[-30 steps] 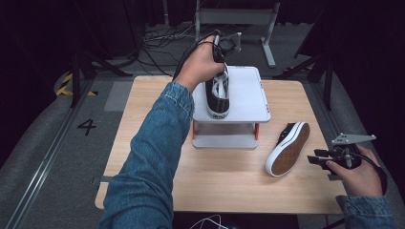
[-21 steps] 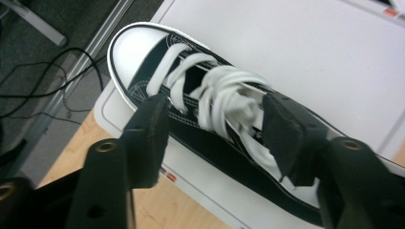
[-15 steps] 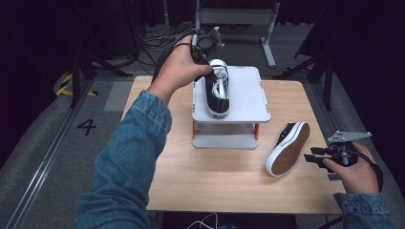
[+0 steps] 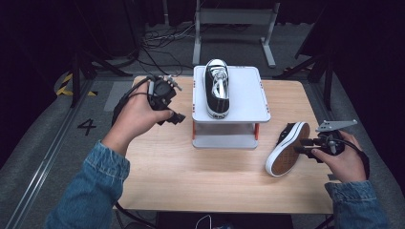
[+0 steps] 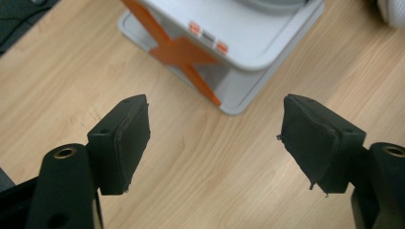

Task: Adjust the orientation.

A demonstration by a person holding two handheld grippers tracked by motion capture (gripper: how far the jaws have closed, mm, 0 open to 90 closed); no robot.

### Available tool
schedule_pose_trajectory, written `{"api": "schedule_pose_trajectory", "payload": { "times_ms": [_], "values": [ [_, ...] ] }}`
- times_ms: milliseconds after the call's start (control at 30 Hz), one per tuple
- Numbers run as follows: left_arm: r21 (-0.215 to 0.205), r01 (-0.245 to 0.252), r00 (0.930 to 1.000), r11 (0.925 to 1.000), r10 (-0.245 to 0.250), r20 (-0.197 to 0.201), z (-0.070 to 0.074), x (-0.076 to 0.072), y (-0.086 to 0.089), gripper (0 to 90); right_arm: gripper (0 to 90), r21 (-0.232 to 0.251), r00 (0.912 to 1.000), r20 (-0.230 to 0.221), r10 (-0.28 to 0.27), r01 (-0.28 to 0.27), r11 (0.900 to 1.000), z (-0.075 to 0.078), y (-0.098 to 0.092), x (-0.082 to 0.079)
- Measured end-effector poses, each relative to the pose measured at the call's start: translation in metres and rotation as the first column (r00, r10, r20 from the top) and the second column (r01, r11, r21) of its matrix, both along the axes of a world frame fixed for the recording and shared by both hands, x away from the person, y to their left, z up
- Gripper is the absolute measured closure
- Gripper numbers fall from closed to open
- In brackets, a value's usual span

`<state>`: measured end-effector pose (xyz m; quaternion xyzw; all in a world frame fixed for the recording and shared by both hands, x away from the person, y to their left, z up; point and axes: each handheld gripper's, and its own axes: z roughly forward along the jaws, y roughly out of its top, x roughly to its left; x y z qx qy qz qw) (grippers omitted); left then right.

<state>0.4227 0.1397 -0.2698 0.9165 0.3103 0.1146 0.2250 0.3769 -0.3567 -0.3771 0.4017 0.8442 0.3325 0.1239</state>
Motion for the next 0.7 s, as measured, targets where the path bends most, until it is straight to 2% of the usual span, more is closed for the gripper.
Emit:
{"api": "schedule_pose_trajectory", "payload": {
  "times_ms": [33, 133, 200, 233, 300, 367, 400, 500, 600, 667, 700],
  "values": [
    [0.010, 0.008, 0.9999, 0.9999, -0.008, -0.010, -0.007, -0.002, 0.002, 23.6, 55.8, -0.010, 0.9999, -0.001, 0.011, -0.011, 1.000, 0.001, 0.004, 0.001],
    [-0.009, -0.004, 0.9996, 0.9999, 0.004, -0.030, -0.029, -0.007, 0.007, 23.0, 55.8, -0.016, 0.9995, 0.010, 0.031, -0.030, 0.999, 0.007, 0.012, 0.006],
    [-0.010, -0.006, 1.0000, 0.9999, 0.006, -0.003, -0.043, -0.011, 0.011, 23.1, 55.8, -0.020, 0.9994, 0.021, 0.028, -0.027, 0.999, 0.011, 0.017, 0.008],
    [-0.024, -0.002, 0.9999, 0.9997, 0.002, 0.015, -0.050, -0.013, 0.014, 24.1, 55.9, -0.018, 0.9993, 0.025, 0.029, -0.028, 0.999, 0.012, 0.019, 0.010],
    [-0.061, 0.001, 0.9998, 0.9981, 0.000, 0.017, -0.063, -0.017, 0.018, 27.7, 56.6, -0.018, 0.9988, 0.029, 0.039, -0.039, 0.999, 0.013, 0.026, 0.012],
    [-0.078, 0.004, 0.9997, 0.9969, -0.002, 0.024, -0.074, -0.020, 0.022, 27.6, 58.6, -0.028, 0.9985, 0.030, 0.046, -0.046, 0.999, 0.014, 0.033, 0.016],
    [-0.092, 0.001, 0.9992, 0.9958, 0.002, 0.039, -0.080, -0.022, 0.024, 27.8, 61.0, -0.032, 0.9983, 0.031, 0.050, -0.049, 0.998, 0.014, 0.036, 0.017],
    [-0.105, -0.034, 0.9975, 0.9939, 0.040, 0.059, -0.094, -0.030, 0.031, 25.8, 69.7, -0.095, 0.9983, 0.025, 0.052, -0.050, 0.994, 0.013, 0.043, 0.021],
    [-0.137, -0.078, 0.9958, 0.9875, 0.083, 0.037, -0.109, -0.037, 0.039, 24.4, 74.3, -0.140, 0.9985, 0.019, 0.051, -0.048, 0.989, 0.011, 0.047, 0.021],
    [-0.108, -0.105, 0.9942, 0.9886, 0.107, 0.010, -0.116, -0.036, 0.039, 25.4, 76.4, -0.147, 0.9992, 0.008, 0.039, -0.037, 0.989, 0.010, 0.046, 0.022],
    [-0.060, -0.104, 0.9945, 0.9928, 0.104, 0.003, -0.119, -0.035, 0.039, 24.6, 77.1, -0.145, 0.9995, 0.007, 0.032, -0.031, 0.989, 0.009, 0.046, 0.022]
  ]
}}
